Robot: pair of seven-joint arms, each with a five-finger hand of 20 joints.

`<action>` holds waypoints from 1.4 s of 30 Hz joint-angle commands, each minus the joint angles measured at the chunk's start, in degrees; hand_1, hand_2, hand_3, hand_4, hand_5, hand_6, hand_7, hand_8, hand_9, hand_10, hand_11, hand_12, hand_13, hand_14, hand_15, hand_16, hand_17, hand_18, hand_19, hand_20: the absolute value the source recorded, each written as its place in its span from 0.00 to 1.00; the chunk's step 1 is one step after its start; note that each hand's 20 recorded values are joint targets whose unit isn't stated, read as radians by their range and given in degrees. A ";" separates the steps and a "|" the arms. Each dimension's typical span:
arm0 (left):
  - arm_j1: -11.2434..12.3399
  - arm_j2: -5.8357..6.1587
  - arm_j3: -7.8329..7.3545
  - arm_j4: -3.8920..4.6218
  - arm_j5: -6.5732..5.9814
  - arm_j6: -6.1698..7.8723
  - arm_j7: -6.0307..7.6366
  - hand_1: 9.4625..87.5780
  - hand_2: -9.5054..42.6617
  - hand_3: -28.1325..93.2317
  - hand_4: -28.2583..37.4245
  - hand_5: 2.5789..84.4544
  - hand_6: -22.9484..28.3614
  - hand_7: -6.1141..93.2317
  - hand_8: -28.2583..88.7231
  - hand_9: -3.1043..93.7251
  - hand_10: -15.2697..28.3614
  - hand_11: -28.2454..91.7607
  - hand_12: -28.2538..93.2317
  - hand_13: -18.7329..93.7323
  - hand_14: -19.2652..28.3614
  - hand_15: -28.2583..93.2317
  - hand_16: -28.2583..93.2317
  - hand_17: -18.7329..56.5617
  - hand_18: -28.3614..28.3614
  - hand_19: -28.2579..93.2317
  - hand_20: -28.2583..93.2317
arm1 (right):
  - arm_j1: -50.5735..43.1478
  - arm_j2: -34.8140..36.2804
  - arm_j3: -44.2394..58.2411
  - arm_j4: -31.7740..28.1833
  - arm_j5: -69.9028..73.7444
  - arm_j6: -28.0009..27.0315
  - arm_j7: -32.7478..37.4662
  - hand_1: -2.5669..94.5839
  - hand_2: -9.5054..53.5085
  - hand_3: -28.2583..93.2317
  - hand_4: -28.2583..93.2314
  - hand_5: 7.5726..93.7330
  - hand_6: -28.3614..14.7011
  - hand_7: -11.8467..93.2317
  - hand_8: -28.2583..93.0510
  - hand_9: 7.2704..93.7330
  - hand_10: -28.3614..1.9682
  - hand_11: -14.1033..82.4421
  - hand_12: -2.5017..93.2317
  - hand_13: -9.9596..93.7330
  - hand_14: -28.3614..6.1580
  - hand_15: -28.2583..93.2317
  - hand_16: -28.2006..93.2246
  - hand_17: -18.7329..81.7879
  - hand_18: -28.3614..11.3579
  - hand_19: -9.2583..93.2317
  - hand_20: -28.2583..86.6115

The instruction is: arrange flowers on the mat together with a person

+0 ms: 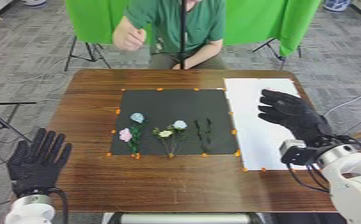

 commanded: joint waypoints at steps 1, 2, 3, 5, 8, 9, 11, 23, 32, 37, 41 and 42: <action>0.72 -0.66 0.03 0.16 -0.65 -0.25 0.05 0.23 0.46 0.86 0.00 0.51 0.60 0.24 0.13 0.44 0.64 0.41 0.27 0.43 0.71 0.47 0.16 0.16 0.78 0.57 0.32 | 7.84 6.89 -4.36 2.55 -31.94 3.24 -0.88 0.37 0.07 0.89 0.00 0.35 0.59 0.26 0.13 0.32 0.54 0.20 0.14 0.37 0.38 0.30 0.35 0.26 0.26 0.41 0.33; 0.61 -0.59 0.13 0.22 -0.60 -0.41 0.09 0.23 0.46 0.86 0.00 0.51 0.60 0.24 0.13 0.44 0.64 0.41 0.27 0.43 0.71 0.47 0.16 0.16 0.78 0.57 0.32 | 9.08 7.89 -5.46 3.56 -37.93 4.11 -1.52 0.37 0.07 0.89 0.00 0.35 0.59 0.26 0.13 0.31 0.54 0.20 0.14 0.37 0.38 0.30 0.34 0.26 0.26 0.41 0.33; 0.48 -0.64 0.23 0.29 -0.49 -0.49 -0.02 0.23 0.46 0.86 0.00 0.51 0.60 0.25 0.13 0.44 0.64 0.41 0.27 0.43 0.71 0.47 0.16 0.16 0.78 0.57 0.32 | 10.71 9.25 -7.21 4.72 -43.36 5.46 -1.24 0.37 0.07 0.89 0.00 0.34 0.59 0.26 0.13 0.30 0.55 0.20 0.14 0.36 0.38 0.29 0.35 0.26 0.26 0.41 0.33; 0.27 -0.61 0.46 0.42 -0.36 -0.59 -0.04 0.23 0.45 0.86 0.00 0.51 0.60 0.25 0.13 0.44 0.64 0.41 0.27 0.43 0.71 0.47 0.16 0.16 0.78 0.57 0.32 | 13.90 11.37 -10.55 7.72 -50.65 8.66 -1.42 0.38 0.07 0.89 0.00 0.33 0.59 0.27 0.13 0.29 0.55 0.20 0.14 0.36 0.38 0.29 0.35 0.26 0.27 0.41 0.33; 0.54 -0.53 0.95 0.29 0.26 -0.30 0.76 0.23 0.46 0.86 0.00 0.52 0.60 0.25 0.13 0.44 0.64 0.41 0.27 0.43 0.71 0.47 0.16 0.16 0.78 0.57 0.32 | 19.55 13.42 -15.29 13.79 -57.32 11.22 -3.29 0.38 0.06 0.90 0.00 0.33 0.60 0.28 0.13 0.29 0.56 0.20 0.14 0.35 0.39 0.29 0.35 0.26 0.28 0.40 0.32; 0.62 -0.54 1.01 0.29 0.42 -0.40 0.63 0.23 0.46 0.86 0.00 0.52 0.60 0.25 0.13 0.44 0.64 0.41 0.27 0.43 0.71 0.47 0.16 0.16 0.78 0.57 0.32 | 21.23 13.71 -16.44 15.52 -60.60 10.85 -2.78 0.38 0.06 0.91 0.00 0.34 0.61 0.28 0.13 0.29 0.56 0.20 0.14 0.34 0.40 0.29 0.35 0.26 0.28 0.40 0.32; 0.67 -0.64 1.01 0.37 0.30 -0.79 0.54 0.23 0.46 0.86 0.00 0.52 0.60 0.24 0.13 0.44 0.64 0.41 0.27 0.43 0.71 0.47 0.16 0.16 0.78 0.57 0.32 | 24.86 15.00 -19.11 18.92 -65.88 10.27 -1.98 0.38 0.06 0.91 0.00 0.33 0.61 0.29 0.13 0.29 0.56 0.20 0.14 0.33 0.40 0.28 0.35 0.25 0.29 0.40 0.32; 0.66 -0.58 1.39 0.79 1.58 -2.55 -0.17 0.25 0.48 0.88 0.00 0.52 0.60 0.24 0.13 0.44 0.64 0.41 0.27 0.43 0.71 0.47 0.16 0.16 0.78 0.57 0.32 | 38.97 18.50 -31.07 32.16 -71.01 2.87 5.28 0.38 0.02 0.92 0.00 0.29 0.58 0.29 0.12 0.24 0.51 0.21 0.14 0.28 0.37 0.24 0.37 0.22 0.30 0.42 0.30; 0.03 -0.04 1.22 1.16 1.07 -2.82 -0.07 0.25 0.49 0.89 0.00 0.52 0.60 0.24 0.13 0.44 0.64 0.41 0.27 0.43 0.71 0.47 0.16 0.16 0.78 0.57 0.32 | 43.81 19.02 -35.19 38.42 -67.49 -8.98 7.72 0.36 0.06 0.90 0.00 0.25 0.56 0.26 0.14 0.23 0.45 0.20 0.14 0.34 0.39 0.26 0.38 0.26 0.26 0.44 0.31; -0.12 0.31 1.30 0.94 1.47 -3.16 -0.62 0.26 0.51 0.89 0.00 0.52 0.60 0.24 0.13 0.44 0.64 0.41 0.27 0.43 0.71 0.47 0.16 0.16 0.78 0.57 0.32 | 44.46 18.57 -36.61 40.69 -68.72 -10.83 8.42 0.38 0.05 0.91 0.00 0.26 0.55 0.27 0.14 0.25 0.51 0.22 0.14 0.39 0.46 0.30 0.40 0.28 0.26 0.52 0.36; -0.65 0.65 1.76 0.99 1.72 -3.99 -0.42 0.26 0.52 0.90 0.00 0.52 0.60 0.25 0.13 0.44 0.63 0.41 0.27 0.43 0.71 0.46 0.16 0.16 0.78 0.57 0.32 | 44.86 18.11 -37.08 41.81 -69.68 -15.63 6.92 0.41 0.04 0.91 0.00 0.29 0.56 0.28 0.13 0.27 0.59 0.24 0.14 0.42 0.49 0.31 0.41 0.29 0.25 0.57 0.38; -0.73 0.64 1.79 1.04 1.87 -4.07 -0.59 0.27 0.52 0.90 0.00 0.52 0.60 0.25 0.13 0.44 0.63 0.41 0.27 0.43 0.71 0.46 0.16 0.16 0.78 0.57 0.32 | 44.69 17.67 -36.40 42.00 -69.91 -17.36 5.79 0.42 0.04 0.91 0.00 0.29 0.57 0.29 0.13 0.28 0.59 0.24 0.14 0.43 0.50 0.32 0.41 0.29 0.25 0.57 0.39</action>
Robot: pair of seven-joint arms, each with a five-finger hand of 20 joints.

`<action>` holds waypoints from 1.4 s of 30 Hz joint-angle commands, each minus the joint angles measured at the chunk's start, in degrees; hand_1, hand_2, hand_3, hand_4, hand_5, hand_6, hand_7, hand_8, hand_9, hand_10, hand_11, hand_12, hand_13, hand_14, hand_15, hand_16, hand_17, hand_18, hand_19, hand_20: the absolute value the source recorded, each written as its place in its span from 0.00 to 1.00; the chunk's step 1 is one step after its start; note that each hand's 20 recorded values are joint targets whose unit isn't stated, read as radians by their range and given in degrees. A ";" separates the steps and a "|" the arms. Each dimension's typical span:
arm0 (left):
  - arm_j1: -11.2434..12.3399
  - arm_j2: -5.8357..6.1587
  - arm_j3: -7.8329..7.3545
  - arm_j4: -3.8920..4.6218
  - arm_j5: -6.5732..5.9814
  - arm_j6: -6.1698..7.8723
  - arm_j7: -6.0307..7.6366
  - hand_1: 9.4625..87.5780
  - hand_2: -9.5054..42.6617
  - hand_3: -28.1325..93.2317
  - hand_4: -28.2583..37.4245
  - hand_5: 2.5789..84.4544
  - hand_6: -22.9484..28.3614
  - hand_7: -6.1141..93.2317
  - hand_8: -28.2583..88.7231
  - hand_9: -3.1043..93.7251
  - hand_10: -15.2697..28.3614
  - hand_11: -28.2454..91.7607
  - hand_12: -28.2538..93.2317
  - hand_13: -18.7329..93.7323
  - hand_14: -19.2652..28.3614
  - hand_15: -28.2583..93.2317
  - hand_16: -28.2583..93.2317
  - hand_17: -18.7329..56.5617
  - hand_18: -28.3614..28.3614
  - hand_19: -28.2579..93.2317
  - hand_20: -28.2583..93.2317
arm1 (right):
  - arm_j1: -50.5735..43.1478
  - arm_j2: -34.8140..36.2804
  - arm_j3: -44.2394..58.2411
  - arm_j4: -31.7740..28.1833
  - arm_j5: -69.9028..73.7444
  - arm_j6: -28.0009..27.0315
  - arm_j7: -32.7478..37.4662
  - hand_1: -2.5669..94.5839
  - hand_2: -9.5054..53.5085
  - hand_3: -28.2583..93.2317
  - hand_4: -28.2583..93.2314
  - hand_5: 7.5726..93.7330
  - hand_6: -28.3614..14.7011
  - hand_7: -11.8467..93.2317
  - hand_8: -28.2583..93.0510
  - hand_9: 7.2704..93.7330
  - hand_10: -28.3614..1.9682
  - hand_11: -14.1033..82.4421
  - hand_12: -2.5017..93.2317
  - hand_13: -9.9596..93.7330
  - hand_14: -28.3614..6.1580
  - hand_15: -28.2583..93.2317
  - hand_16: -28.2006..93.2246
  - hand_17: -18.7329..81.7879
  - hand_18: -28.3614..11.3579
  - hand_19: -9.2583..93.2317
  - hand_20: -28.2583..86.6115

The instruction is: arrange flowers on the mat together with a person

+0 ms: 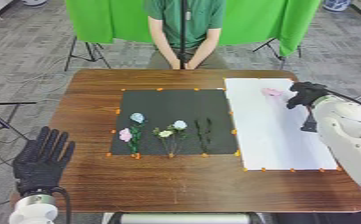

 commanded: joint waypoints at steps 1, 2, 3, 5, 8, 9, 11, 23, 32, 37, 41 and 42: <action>-0.38 0.54 0.81 0.38 0.83 -1.64 -0.88 0.27 0.52 0.90 0.00 0.52 0.60 0.25 0.13 0.44 0.63 0.41 0.27 0.43 0.71 0.46 0.16 0.16 0.78 0.57 0.32 | 0.29 -0.51 -0.43 2.01 -1.41 -7.07 -2.11 0.42 0.05 0.91 0.00 0.29 0.57 0.29 0.12 0.29 0.60 0.25 0.13 0.43 0.51 0.32 0.41 0.30 0.26 0.58 0.39; -0.23 0.52 1.01 0.29 0.69 -1.53 -0.86 0.27 0.51 0.90 0.00 0.52 0.60 0.25 0.13 0.44 0.63 0.41 0.27 0.43 0.71 0.46 0.16 0.16 0.78 0.57 0.32 | 0.20 -0.63 -0.71 2.25 -1.27 -5.89 -2.07 0.43 0.06 0.91 0.00 0.29 0.58 0.30 0.12 0.29 0.60 0.25 0.13 0.44 0.52 0.32 0.41 0.30 0.26 0.58 0.39; -0.37 0.49 1.16 0.39 0.50 -1.55 -1.33 0.27 0.52 0.90 0.00 0.52 0.60 0.25 0.13 0.44 0.63 0.41 0.27 0.43 0.71 0.46 0.16 0.16 0.78 0.57 0.32 | -0.50 -0.32 -1.17 2.06 -1.81 -4.15 -1.08 0.43 0.08 0.90 0.00 0.29 0.59 0.30 0.12 0.29 0.60 0.25 0.13 0.44 0.53 0.32 0.41 0.31 0.27 0.58 0.39; -0.33 0.36 1.35 0.31 0.35 -1.58 -1.08 0.27 0.52 0.90 0.00 0.52 0.60 0.25 0.13 0.44 0.63 0.41 0.28 0.43 0.70 0.46 0.16 0.16 0.78 0.57 0.32 | -1.11 -0.13 -1.72 2.24 -1.43 -1.09 -0.96 0.45 0.11 0.89 0.00 0.32 0.62 0.33 0.10 0.35 0.62 0.27 0.13 0.49 0.58 0.35 0.41 0.32 0.29 0.60 0.40; -0.56 0.83 1.43 0.47 0.33 -1.69 -1.03 0.26 0.51 0.91 0.00 0.52 0.60 0.25 0.13 0.44 0.63 0.41 0.28 0.43 0.70 0.46 0.16 0.16 0.78 0.57 0.32 | -2.76 0.22 -1.68 1.75 -2.01 1.34 -1.24 0.50 0.13 0.85 0.00 0.49 0.73 0.39 0.09 0.56 0.66 0.31 0.16 0.59 0.63 0.43 0.41 0.35 0.29 0.64 0.41; -0.51 0.66 1.35 0.48 0.40 -1.61 -1.14 0.26 0.51 0.91 0.00 0.52 0.60 0.25 0.13 0.44 0.63 0.41 0.28 0.43 0.70 0.46 0.16 0.16 0.78 0.57 0.32 | -3.27 0.25 -1.70 1.55 -2.35 1.87 -1.46 0.51 0.13 0.83 0.00 0.51 0.74 0.41 0.11 0.60 0.67 0.32 0.18 0.61 0.63 0.45 0.41 0.35 0.29 0.64 0.42; -0.61 0.38 1.31 0.54 0.39 -1.38 -1.33 0.26 0.50 0.91 0.00 0.52 0.60 0.25 0.13 0.44 0.63 0.41 0.28 0.43 0.70 0.46 0.17 0.16 0.78 0.57 0.32 | -4.20 0.26 -1.95 1.26 -3.10 3.70 -1.45 0.58 0.12 0.74 0.00 0.55 0.75 0.48 0.13 0.68 0.70 0.32 0.23 0.64 0.65 0.48 0.42 0.36 0.30 0.63 0.42; -0.44 -0.23 1.19 0.49 0.80 -1.23 -1.94 0.25 0.49 0.89 0.00 0.52 0.60 0.24 0.14 0.44 0.63 0.40 0.28 0.43 0.70 0.46 0.17 0.16 0.78 0.56 0.32 | -6.30 1.71 -1.25 -9.28 -5.60 17.80 -5.01 0.61 0.11 0.74 0.00 0.65 0.78 0.58 0.17 0.84 0.78 0.24 0.40 0.70 0.71 0.44 0.53 0.39 0.32 0.58 0.44; -0.37 -0.04 1.10 0.46 0.56 -1.55 -2.02 0.23 0.50 0.87 0.00 0.52 0.60 0.24 0.14 0.44 0.63 0.40 0.28 0.43 0.70 0.46 0.17 0.16 0.78 0.56 0.32 | 1.31 -0.69 -13.30 -18.15 -15.88 21.18 -16.70 0.59 0.11 0.77 0.00 0.65 0.77 0.58 0.17 0.82 0.77 0.24 0.39 0.68 0.70 0.43 0.52 0.38 0.32 0.56 0.42; -0.50 -0.35 1.29 0.48 0.58 -1.63 -2.50 0.19 0.52 0.84 0.00 0.52 0.60 0.24 0.14 0.44 0.64 0.40 0.28 0.43 0.71 0.46 0.17 0.16 0.78 0.56 0.32 | 5.53 -4.87 -20.24 -16.42 -16.84 19.72 -19.86 0.59 0.10 0.77 0.00 0.65 0.77 0.58 0.17 0.79 0.75 0.24 0.36 0.67 0.69 0.42 0.50 0.38 0.33 0.54 0.41; -0.49 -0.13 1.49 0.52 0.31 -1.28 -2.66 0.19 0.53 0.84 0.00 0.51 0.60 0.24 0.14 0.44 0.64 0.40 0.28 0.43 0.71 0.46 0.17 0.15 0.78 0.56 0.32 | 5.88 -6.90 -22.37 -14.97 -16.60 18.12 -19.79 0.59 0.10 0.77 0.00 0.65 0.77 0.59 0.16 0.79 0.75 0.24 0.35 0.66 0.69 0.42 0.49 0.37 0.32 0.53 0.41; -0.52 -0.08 1.48 0.51 0.04 -1.34 -2.64 0.19 0.53 0.84 0.00 0.51 0.60 0.24 0.14 0.44 0.64 0.40 0.28 0.43 0.71 0.46 0.17 0.15 0.78 0.56 0.32 | 5.98 -7.20 -22.98 -14.57 -16.51 18.07 -19.41 0.59 0.10 0.77 0.00 0.65 0.77 0.59 0.16 0.78 0.75 0.25 0.35 0.66 0.69 0.42 0.49 0.37 0.32 0.53 0.41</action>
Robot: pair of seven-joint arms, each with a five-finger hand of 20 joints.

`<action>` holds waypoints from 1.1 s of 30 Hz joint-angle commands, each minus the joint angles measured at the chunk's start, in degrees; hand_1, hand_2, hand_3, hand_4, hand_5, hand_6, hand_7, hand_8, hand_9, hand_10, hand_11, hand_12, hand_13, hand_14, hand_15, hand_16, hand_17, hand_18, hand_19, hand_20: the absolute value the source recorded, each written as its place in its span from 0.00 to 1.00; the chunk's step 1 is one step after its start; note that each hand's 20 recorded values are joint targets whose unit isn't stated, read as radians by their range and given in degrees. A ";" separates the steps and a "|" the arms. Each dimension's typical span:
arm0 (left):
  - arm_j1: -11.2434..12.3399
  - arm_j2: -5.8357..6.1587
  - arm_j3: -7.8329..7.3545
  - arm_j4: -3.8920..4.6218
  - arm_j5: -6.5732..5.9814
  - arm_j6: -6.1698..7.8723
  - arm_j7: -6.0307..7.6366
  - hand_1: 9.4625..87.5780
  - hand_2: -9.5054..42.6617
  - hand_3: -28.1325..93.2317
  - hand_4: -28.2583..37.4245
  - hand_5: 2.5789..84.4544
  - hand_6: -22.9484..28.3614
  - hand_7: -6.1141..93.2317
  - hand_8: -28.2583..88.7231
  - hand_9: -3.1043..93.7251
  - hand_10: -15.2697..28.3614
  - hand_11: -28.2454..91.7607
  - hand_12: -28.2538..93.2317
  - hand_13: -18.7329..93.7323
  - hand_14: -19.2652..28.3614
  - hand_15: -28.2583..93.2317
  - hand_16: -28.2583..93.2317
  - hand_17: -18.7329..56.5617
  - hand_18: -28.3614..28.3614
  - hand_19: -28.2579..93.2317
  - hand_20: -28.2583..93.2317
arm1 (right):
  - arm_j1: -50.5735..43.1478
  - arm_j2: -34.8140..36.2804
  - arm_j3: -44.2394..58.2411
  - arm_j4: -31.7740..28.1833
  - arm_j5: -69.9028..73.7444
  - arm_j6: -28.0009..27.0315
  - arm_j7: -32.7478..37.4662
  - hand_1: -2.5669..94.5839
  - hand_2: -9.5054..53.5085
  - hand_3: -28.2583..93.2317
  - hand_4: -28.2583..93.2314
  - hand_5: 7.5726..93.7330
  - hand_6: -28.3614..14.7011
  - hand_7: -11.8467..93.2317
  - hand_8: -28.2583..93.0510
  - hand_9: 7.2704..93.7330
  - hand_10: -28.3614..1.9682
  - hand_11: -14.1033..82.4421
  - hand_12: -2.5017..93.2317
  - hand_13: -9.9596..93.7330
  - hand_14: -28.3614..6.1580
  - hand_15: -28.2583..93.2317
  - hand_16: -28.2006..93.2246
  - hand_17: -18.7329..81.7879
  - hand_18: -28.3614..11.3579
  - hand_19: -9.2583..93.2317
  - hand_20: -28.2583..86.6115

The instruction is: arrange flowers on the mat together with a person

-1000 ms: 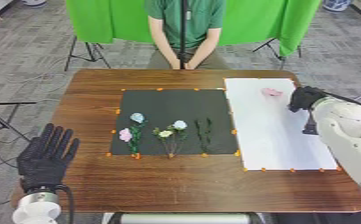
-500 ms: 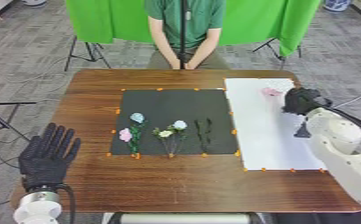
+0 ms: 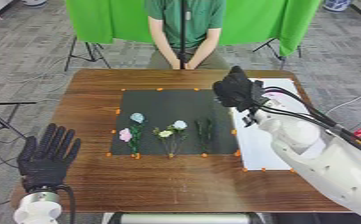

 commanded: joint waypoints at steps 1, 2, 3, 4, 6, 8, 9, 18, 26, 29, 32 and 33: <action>0.81 -0.16 0.40 0.16 -0.71 -0.08 -0.72 0.19 0.53 0.84 0.00 0.51 0.60 0.24 0.14 0.44 0.64 0.40 0.28 0.43 0.71 0.46 0.17 0.15 0.78 0.56 0.32 | 0.22 -5.96 -3.21 2.02 1.56 -2.70 0.65 0.59 0.10 0.77 0.00 0.65 0.77 0.59 0.16 0.78 0.75 0.25 0.34 0.66 0.68 0.42 0.49 0.37 0.32 0.53 0.41; 0.89 -0.24 0.37 0.08 -0.66 0.04 -0.67 0.19 0.53 0.83 0.00 0.51 0.60 0.24 0.14 0.44 0.63 0.40 0.28 0.43 0.71 0.46 0.17 0.15 0.78 0.56 0.32 | 0.06 -6.39 -3.36 2.40 1.39 -3.14 0.78 0.59 0.10 0.77 0.00 0.65 0.77 0.59 0.16 0.78 0.75 0.25 0.34 0.66 0.68 0.42 0.49 0.37 0.32 0.53 0.41; 0.74 -0.25 0.44 0.17 -0.62 -0.07 -0.69 0.19 0.54 0.83 0.00 0.51 0.60 0.24 0.14 0.44 0.63 0.40 0.28 0.43 0.71 0.46 0.17 0.15 0.78 0.56 0.32 | 0.13 -6.43 -3.96 2.54 1.38 -3.28 1.31 0.59 0.10 0.77 0.00 0.65 0.77 0.59 0.16 0.78 0.74 0.25 0.34 0.66 0.68 0.41 0.49 0.37 0.32 0.53 0.41; 0.64 -0.32 0.45 0.20 -0.54 -0.04 -0.92 0.19 0.54 0.82 0.00 0.51 0.60 0.24 0.14 0.44 0.64 0.40 0.28 0.43 0.71 0.46 0.17 0.15 0.78 0.56 0.32 | -0.02 -6.62 -4.21 2.80 1.00 -3.37 1.42 0.59 0.10 0.77 0.00 0.65 0.77 0.59 0.16 0.78 0.74 0.25 0.34 0.66 0.68 0.41 0.49 0.37 0.32 0.53 0.41; 0.45 -0.52 0.42 0.31 -0.28 -0.04 -1.42 0.19 0.54 0.82 0.00 0.51 0.60 0.24 0.14 0.44 0.64 0.40 0.28 0.43 0.71 0.46 0.17 0.15 0.78 0.56 0.32 | -0.04 -6.83 -5.04 3.39 0.25 -3.06 1.94 0.59 0.10 0.77 0.00 0.65 0.77 0.59 0.16 0.78 0.74 0.25 0.34 0.66 0.67 0.41 0.48 0.37 0.32 0.53 0.41; 0.43 -0.54 0.40 0.32 0.05 -0.03 -1.66 0.18 0.54 0.83 0.00 0.51 0.60 0.24 0.14 0.44 0.63 0.40 0.28 0.43 0.71 0.46 0.17 0.15 0.78 0.56 0.32 | -0.15 -7.06 -5.49 3.83 0.16 -3.30 2.46 0.59 0.10 0.77 0.00 0.65 0.77 0.59 0.16 0.78 0.74 0.25 0.33 0.66 0.67 0.41 0.48 0.37 0.32 0.53 0.41; 0.47 -0.55 0.31 0.35 0.05 -0.13 -1.74 0.18 0.54 0.83 0.00 0.51 0.60 0.24 0.14 0.44 0.63 0.40 0.28 0.43 0.71 0.46 0.17 0.15 0.78 0.56 0.32 | -0.23 -7.14 -5.66 4.13 -0.09 -3.24 2.54 0.59 0.10 0.77 0.00 0.65 0.76 0.59 0.16 0.78 0.74 0.25 0.33 0.66 0.67 0.41 0.48 0.37 0.32 0.53 0.41; 0.37 -0.08 0.38 0.52 -0.28 0.20 -2.04 0.19 0.53 0.84 0.00 0.51 0.60 0.24 0.14 0.44 0.64 0.40 0.28 0.43 0.71 0.46 0.17 0.15 0.78 0.56 0.32 | -1.52 -7.04 -5.34 5.25 -0.59 -3.43 4.50 0.60 0.10 0.77 0.00 0.65 0.76 0.59 0.16 0.77 0.74 0.25 0.33 0.65 0.66 0.41 0.47 0.35 0.31 0.52 0.41; 0.21 -0.30 0.20 0.47 -0.46 0.76 -2.22 0.19 0.52 0.84 0.00 0.51 0.60 0.24 0.14 0.44 0.63 0.40 0.28 0.43 0.71 0.46 0.17 0.15 0.78 0.56 0.32 | -2.87 -6.90 -4.78 4.35 0.20 -3.86 5.11 0.58 0.07 0.80 0.00 0.61 0.76 0.55 0.14 0.74 0.73 0.27 0.31 0.64 0.65 0.42 0.45 0.35 0.31 0.51 0.40; 0.15 -0.38 0.17 0.46 -0.49 0.95 -2.26 0.20 0.51 0.84 0.00 0.50 0.60 0.24 0.14 0.44 0.63 0.40 0.28 0.43 0.71 0.46 0.17 0.15 0.78 0.57 0.32 | -3.64 -7.04 -3.75 3.34 2.11 -5.86 5.94 0.58 0.06 0.80 0.00 0.59 0.75 0.53 0.13 0.71 0.71 0.28 0.29 0.63 0.64 0.42 0.44 0.35 0.31 0.51 0.40; 0.09 -0.52 0.28 0.48 -0.63 0.85 -2.31 0.20 0.51 0.85 0.00 0.49 0.60 0.24 0.14 0.43 0.63 0.40 0.28 0.43 0.71 0.47 0.17 0.15 0.78 0.57 0.32 | -4.06 -6.92 -3.32 3.15 2.28 -5.62 6.46 0.57 0.06 0.82 0.00 0.58 0.74 0.50 0.12 0.70 0.70 0.30 0.27 0.63 0.63 0.43 0.44 0.34 0.30 0.52 0.40; 0.21 -0.59 0.30 0.42 -0.78 0.97 -2.16 0.20 0.51 0.85 0.00 0.49 0.60 0.25 0.14 0.43 0.63 0.41 0.28 0.43 0.71 0.47 0.17 0.15 0.78 0.57 0.32 | -4.32 -7.03 -2.95 3.09 2.55 -5.72 6.50 0.57 0.05 0.82 0.00 0.58 0.74 0.48 0.13 0.69 0.70 0.31 0.26 0.63 0.63 0.43 0.43 0.34 0.30 0.52 0.40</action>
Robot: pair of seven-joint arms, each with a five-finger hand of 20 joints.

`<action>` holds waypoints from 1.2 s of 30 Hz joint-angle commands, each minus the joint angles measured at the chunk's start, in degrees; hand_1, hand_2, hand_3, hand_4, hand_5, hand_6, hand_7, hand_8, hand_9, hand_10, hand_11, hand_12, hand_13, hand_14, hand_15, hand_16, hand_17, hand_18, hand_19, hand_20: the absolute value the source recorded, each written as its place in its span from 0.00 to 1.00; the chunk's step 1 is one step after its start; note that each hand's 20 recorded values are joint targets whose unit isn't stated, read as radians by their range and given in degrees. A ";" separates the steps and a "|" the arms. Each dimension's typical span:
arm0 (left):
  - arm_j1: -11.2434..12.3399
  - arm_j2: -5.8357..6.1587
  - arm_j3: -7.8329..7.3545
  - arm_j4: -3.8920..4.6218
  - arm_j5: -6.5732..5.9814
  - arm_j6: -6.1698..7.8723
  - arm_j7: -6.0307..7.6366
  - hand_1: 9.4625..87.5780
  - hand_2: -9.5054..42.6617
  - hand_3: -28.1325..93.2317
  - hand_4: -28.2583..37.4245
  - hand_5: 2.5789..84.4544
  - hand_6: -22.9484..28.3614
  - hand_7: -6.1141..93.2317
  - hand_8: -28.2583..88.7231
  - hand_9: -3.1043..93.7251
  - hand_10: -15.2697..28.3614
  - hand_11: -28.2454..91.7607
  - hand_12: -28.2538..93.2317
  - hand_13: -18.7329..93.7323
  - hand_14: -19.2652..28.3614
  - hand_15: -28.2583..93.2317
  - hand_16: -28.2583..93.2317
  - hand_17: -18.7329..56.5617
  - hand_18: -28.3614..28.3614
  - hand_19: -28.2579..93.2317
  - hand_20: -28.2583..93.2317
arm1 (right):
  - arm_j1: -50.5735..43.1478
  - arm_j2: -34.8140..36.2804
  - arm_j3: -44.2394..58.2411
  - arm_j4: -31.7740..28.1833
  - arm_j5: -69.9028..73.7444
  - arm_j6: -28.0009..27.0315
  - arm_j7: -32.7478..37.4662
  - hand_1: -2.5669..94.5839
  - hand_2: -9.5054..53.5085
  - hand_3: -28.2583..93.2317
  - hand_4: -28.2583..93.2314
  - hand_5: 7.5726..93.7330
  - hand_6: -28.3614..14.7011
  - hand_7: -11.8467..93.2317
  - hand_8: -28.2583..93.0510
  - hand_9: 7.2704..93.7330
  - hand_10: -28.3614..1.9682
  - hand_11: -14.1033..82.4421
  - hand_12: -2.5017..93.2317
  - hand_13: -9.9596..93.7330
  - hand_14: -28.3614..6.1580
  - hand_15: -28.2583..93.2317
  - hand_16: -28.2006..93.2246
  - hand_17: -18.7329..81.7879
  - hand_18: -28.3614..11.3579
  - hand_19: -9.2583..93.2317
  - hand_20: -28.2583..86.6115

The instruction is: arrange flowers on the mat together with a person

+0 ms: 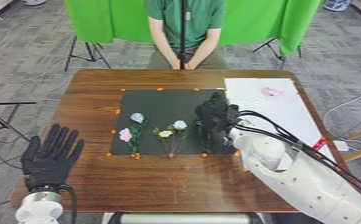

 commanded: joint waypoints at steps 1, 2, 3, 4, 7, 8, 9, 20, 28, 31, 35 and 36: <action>0.39 -0.67 0.20 0.37 -0.64 0.77 -0.55 0.20 0.51 0.85 0.00 0.49 0.60 0.25 0.14 0.43 0.63 0.41 0.28 0.43 0.71 0.47 0.17 0.15 0.78 0.57 0.32 | -1.49 0.13 2.05 -1.58 1.85 -1.52 1.84 0.56 0.05 0.84 0.00 0.57 0.74 0.46 0.14 0.69 0.69 0.31 0.26 0.63 0.63 0.43 0.43 0.34 0.30 0.53 0.40; 0.22 -0.69 0.16 0.51 -0.70 0.56 -0.65 0.20 0.51 0.85 0.00 0.49 0.60 0.25 0.14 0.43 0.63 0.41 0.28 0.43 0.71 0.47 0.17 0.15 0.78 0.57 0.32 | -1.53 0.32 2.10 -1.86 2.41 -1.33 2.43 0.56 0.05 0.84 0.00 0.56 0.74 0.45 0.14 0.68 0.68 0.31 0.25 0.63 0.63 0.43 0.43 0.34 0.30 0.53 0.40; 0.40 -0.47 0.18 0.37 -1.02 0.59 -0.31 0.20 0.51 0.85 0.00 0.48 0.60 0.25 0.13 0.43 0.63 0.41 0.28 0.43 0.71 0.47 0.17 0.15 0.78 0.57 0.32 | -1.86 0.34 2.57 -2.17 2.63 -1.35 2.49 0.55 0.06 0.85 0.00 0.56 0.73 0.43 0.13 0.68 0.67 0.32 0.25 0.63 0.63 0.43 0.43 0.34 0.30 0.53 0.39; 0.57 -0.49 0.17 0.30 -1.00 0.57 -0.11 0.20 0.50 0.85 0.00 0.48 0.60 0.24 0.13 0.43 0.63 0.41 0.28 0.43 0.71 0.47 0.17 0.15 0.78 0.57 0.32 | -2.02 0.35 2.87 -2.32 2.69 -1.28 2.50 0.54 0.06 0.87 0.00 0.55 0.73 0.41 0.12 0.67 0.67 0.33 0.24 0.62 0.63 0.43 0.43 0.34 0.30 0.53 0.39; 0.69 -0.78 -0.11 0.20 -0.80 0.72 -0.23 0.20 0.50 0.85 0.00 0.48 0.60 0.25 0.14 0.43 0.63 0.41 0.28 0.43 0.71 0.47 0.17 0.15 0.78 0.57 0.32 | -2.65 0.78 3.66 -3.47 4.03 -1.36 3.10 0.53 0.06 0.89 0.00 0.52 0.72 0.39 0.08 0.65 0.65 0.35 0.21 0.61 0.61 0.44 0.42 0.33 0.29 0.54 0.39; 0.67 -0.70 -0.11 0.20 -0.84 0.88 -0.10 0.20 0.50 0.85 0.00 0.48 0.60 0.25 0.14 0.43 0.63 0.41 0.28 0.43 0.71 0.47 0.17 0.15 0.78 0.57 0.32 | -3.00 0.90 4.06 -4.00 4.42 -1.76 3.29 0.52 0.05 0.90 0.00 0.52 0.72 0.38 0.08 0.64 0.65 0.35 0.21 0.61 0.60 0.44 0.42 0.33 0.29 0.54 0.39; 0.64 -0.68 -0.08 0.25 -0.88 0.68 0.03 0.20 0.50 0.85 0.00 0.48 0.60 0.25 0.13 0.43 0.63 0.41 0.28 0.43 0.71 0.47 0.17 0.15 0.78 0.57 0.32 | -3.23 1.04 4.40 -4.42 4.67 -1.75 3.37 0.52 0.05 0.90 0.00 0.51 0.71 0.38 0.08 0.64 0.65 0.35 0.21 0.60 0.60 0.44 0.42 0.33 0.28 0.54 0.39; 0.68 -0.75 -0.09 0.28 -0.98 0.43 0.11 0.20 0.50 0.85 0.00 0.48 0.60 0.25 0.13 0.43 0.63 0.41 0.28 0.43 0.71 0.47 0.17 0.15 0.78 0.57 0.32 | -4.52 1.24 6.67 -6.45 7.43 -2.87 4.77 0.49 0.03 0.90 0.00 0.48 0.67 0.36 0.09 0.60 0.61 0.35 0.20 0.57 0.56 0.45 0.40 0.31 0.27 0.55 0.38; 1.22 -0.94 -0.33 0.10 -0.91 0.20 0.23 0.20 0.49 0.85 0.00 0.49 0.60 0.25 0.13 0.43 0.63 0.41 0.28 0.43 0.71 0.47 0.17 0.15 0.78 0.57 0.32 | -12.97 2.18 19.74 -15.78 24.38 -2.09 8.74 0.43 0.06 0.90 0.00 0.47 0.64 0.34 0.10 0.56 0.53 0.33 0.19 0.55 0.50 0.43 0.39 0.31 0.26 0.54 0.36; 1.34 -1.11 -0.55 0.02 -0.69 -0.01 0.30 0.21 0.49 0.85 0.00 0.49 0.60 0.25 0.13 0.43 0.64 0.41 0.28 0.43 0.71 0.47 0.17 0.15 0.78 0.57 0.32 | -19.27 1.53 29.50 -19.65 40.87 -3.24 7.95 0.40 0.10 0.89 0.00 0.45 0.62 0.33 0.10 0.53 0.50 0.31 0.19 0.53 0.47 0.42 0.39 0.31 0.26 0.54 0.36; 1.56 -0.94 -0.93 -0.18 -0.96 0.05 0.69 0.21 0.50 0.84 0.00 0.49 0.60 0.25 0.13 0.43 0.63 0.41 0.28 0.43 0.71 0.47 0.16 0.15 0.78 0.57 0.32 | -28.54 -0.84 42.48 -22.97 66.22 -4.23 6.45 0.34 0.21 0.88 0.00 0.43 0.58 0.30 0.12 0.46 0.45 0.28 0.19 0.48 0.41 0.40 0.39 0.30 0.25 0.52 0.35; 1.55 -0.94 -1.11 -0.20 -0.88 0.22 0.72 0.20 0.51 0.84 0.00 0.49 0.60 0.25 0.13 0.43 0.63 0.41 0.28 0.43 0.71 0.47 0.17 0.15 0.78 0.57 0.32 | -30.74 -1.32 45.17 -23.64 71.37 -4.31 6.50 0.33 0.23 0.88 0.00 0.42 0.57 0.29 0.12 0.45 0.44 0.27 0.18 0.47 0.40 0.39 0.39 0.30 0.25 0.52 0.35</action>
